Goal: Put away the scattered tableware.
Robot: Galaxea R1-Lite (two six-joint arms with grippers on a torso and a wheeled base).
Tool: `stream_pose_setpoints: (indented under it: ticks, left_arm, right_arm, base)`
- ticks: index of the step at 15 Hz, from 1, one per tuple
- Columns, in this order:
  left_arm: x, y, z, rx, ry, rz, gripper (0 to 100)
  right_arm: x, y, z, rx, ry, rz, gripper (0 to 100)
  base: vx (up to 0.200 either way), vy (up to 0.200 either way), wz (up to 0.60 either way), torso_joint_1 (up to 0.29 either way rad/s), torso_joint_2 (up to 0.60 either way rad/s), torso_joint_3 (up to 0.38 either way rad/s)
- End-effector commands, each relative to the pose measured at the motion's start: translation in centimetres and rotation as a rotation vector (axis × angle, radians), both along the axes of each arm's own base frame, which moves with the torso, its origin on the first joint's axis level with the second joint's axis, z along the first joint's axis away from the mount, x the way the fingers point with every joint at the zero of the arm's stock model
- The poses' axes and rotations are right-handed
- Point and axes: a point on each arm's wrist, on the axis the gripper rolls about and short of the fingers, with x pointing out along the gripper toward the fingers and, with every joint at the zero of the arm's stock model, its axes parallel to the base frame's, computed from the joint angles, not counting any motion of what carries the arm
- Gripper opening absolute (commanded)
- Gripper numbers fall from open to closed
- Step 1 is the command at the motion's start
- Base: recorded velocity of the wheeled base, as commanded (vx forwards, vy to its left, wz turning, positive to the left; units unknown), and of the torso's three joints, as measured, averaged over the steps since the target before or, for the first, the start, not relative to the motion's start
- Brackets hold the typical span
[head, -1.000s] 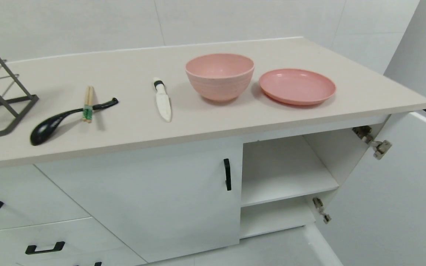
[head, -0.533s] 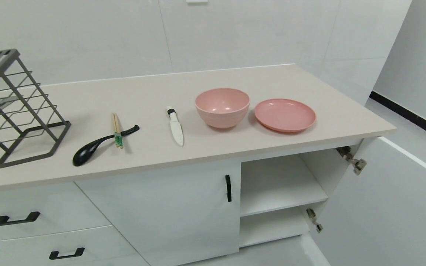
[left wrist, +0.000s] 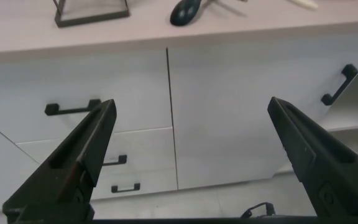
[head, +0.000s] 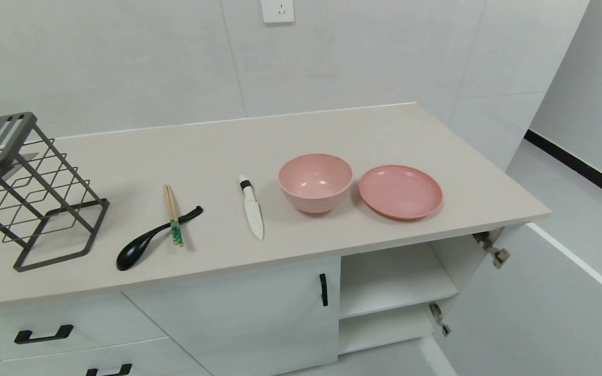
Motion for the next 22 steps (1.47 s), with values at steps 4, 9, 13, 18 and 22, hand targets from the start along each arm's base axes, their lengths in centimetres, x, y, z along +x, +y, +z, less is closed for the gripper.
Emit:
stream_pose_setpoints:
  ticks: [4, 9, 13, 18, 22]
  left_arm:
    - [0.01, 0.00, 0.01, 0.003, 0.001, 0.001, 100]
    - [0.01, 0.00, 0.01, -0.013, 0.000, -0.003, 100]
    - [0.01, -0.01, 0.03, -0.002, -0.001, -0.001, 100]
    - [0.01, -0.01, 0.03, -0.002, -0.001, -0.001, 100]
    - [0.01, -0.01, 0.03, -0.002, -0.001, -0.001, 100]
  right_arm:
    - [0.00, 0.00, 0.00, -0.002, 0.000, 0.000, 100]
    - [0.00, 0.00, 0.00, 0.001, 0.000, -0.001, 100]
    - [0.00, 0.00, 0.00, 0.000, 0.000, 0.000, 100]
    - [0.00, 0.00, 0.00, 0.001, 0.000, -0.001, 100]
    - [0.00, 0.00, 0.00, 0.001, 0.000, -0.001, 100]
  base:
    - [0.000, 0.000, 0.00, 0.281, -0.53, -0.254]
    - [0.000, 0.000, 0.00, 0.092, -0.17, -0.081]
    - [0.000, 0.000, 0.00, 0.217, -0.42, -0.201]
    - [0.120, 0.000, 0.00, 0.091, -0.17, -0.082]
    - [0.000, 0.000, 0.00, 0.000, 0.00, 0.000]
